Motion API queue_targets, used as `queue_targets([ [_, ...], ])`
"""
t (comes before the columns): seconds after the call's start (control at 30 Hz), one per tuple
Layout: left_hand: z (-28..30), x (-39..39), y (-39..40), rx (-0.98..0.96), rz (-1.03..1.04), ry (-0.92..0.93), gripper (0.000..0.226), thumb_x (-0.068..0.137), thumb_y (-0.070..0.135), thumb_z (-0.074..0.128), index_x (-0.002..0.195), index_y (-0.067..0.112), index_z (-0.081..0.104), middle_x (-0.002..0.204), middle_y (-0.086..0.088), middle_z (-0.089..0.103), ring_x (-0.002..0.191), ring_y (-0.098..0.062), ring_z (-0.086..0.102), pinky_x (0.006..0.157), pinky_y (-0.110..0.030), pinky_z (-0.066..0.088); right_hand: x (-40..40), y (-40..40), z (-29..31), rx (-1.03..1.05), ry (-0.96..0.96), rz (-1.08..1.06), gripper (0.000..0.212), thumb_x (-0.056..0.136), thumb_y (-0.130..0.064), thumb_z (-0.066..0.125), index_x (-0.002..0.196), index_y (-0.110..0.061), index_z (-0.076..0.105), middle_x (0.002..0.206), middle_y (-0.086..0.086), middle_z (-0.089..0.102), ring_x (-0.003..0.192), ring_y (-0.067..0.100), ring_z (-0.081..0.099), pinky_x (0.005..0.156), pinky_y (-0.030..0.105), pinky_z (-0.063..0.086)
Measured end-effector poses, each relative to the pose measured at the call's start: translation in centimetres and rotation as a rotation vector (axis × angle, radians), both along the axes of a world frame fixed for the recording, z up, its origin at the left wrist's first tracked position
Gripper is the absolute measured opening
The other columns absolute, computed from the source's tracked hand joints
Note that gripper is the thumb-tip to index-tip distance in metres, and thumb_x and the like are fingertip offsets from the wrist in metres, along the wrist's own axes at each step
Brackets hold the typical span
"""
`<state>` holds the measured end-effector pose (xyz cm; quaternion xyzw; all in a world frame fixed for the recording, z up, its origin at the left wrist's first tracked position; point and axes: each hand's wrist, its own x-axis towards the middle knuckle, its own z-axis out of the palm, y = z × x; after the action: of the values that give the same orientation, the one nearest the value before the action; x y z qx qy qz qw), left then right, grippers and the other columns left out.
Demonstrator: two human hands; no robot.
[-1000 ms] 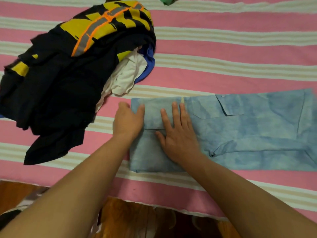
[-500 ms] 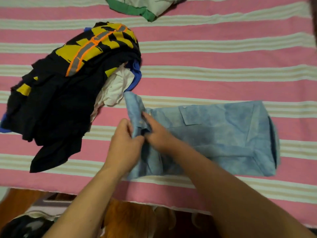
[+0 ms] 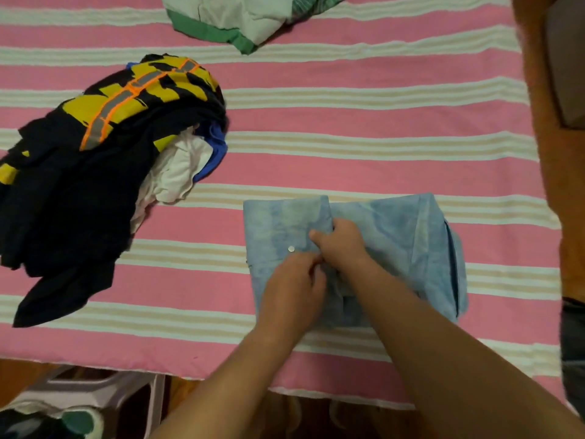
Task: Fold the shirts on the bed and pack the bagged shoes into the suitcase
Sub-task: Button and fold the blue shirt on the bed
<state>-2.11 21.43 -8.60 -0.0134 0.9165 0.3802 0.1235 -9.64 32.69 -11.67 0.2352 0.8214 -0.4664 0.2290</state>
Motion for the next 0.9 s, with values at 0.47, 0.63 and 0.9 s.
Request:
queue_targets([
  [0.47, -9.0, -1.5, -2.5, -0.718, -0.220, 0.024, 0.091, 0.099, 0.064, 0.030, 0.160, 0.015, -0.015, 0.167, -0.016, -0.020, 0.152, -0.037, -0.025, 0.125, -0.053, -0.006, 3.2, -3.2, 1.4, 0.722, 0.556, 0.530, 0.058, 0.093, -0.030, 0.037, 0.149, -0.015, 0.040, 0.154, 0.014, 0.037, 0.144, 0.034, 0.029, 0.118, 0.050, 0.028],
  [0.63, -8.0, -1.9, -1.3, -0.571, -0.053, 0.004, 0.074, 0.103, 0.054, 0.023, 0.163, 0.013, 0.008, 0.169, -0.013, -0.005, 0.156, -0.034, -0.011, 0.126, -0.053, 0.004, 1.9, 2.0, -4.4, 0.736, 0.409, 0.810, 0.064, 0.101, -0.049, 0.029, 0.158, -0.018, 0.028, 0.167, 0.011, 0.016, 0.154, 0.034, 0.011, 0.121, 0.055, 0.018],
  [0.9, -7.1, 0.6, -4.8, -0.643, -0.619, 0.217, 0.077, 0.092, 0.078, 0.030, 0.159, 0.043, 0.018, 0.170, -0.010, 0.002, 0.154, -0.044, -0.011, 0.118, -0.070, 0.003, 0.6, 3.7, -5.2, 0.814, 0.445, 0.918, 0.064, 0.103, -0.047, 0.024, 0.157, -0.014, 0.029, 0.163, 0.014, 0.027, 0.151, 0.037, 0.022, 0.122, 0.058, 0.012],
])
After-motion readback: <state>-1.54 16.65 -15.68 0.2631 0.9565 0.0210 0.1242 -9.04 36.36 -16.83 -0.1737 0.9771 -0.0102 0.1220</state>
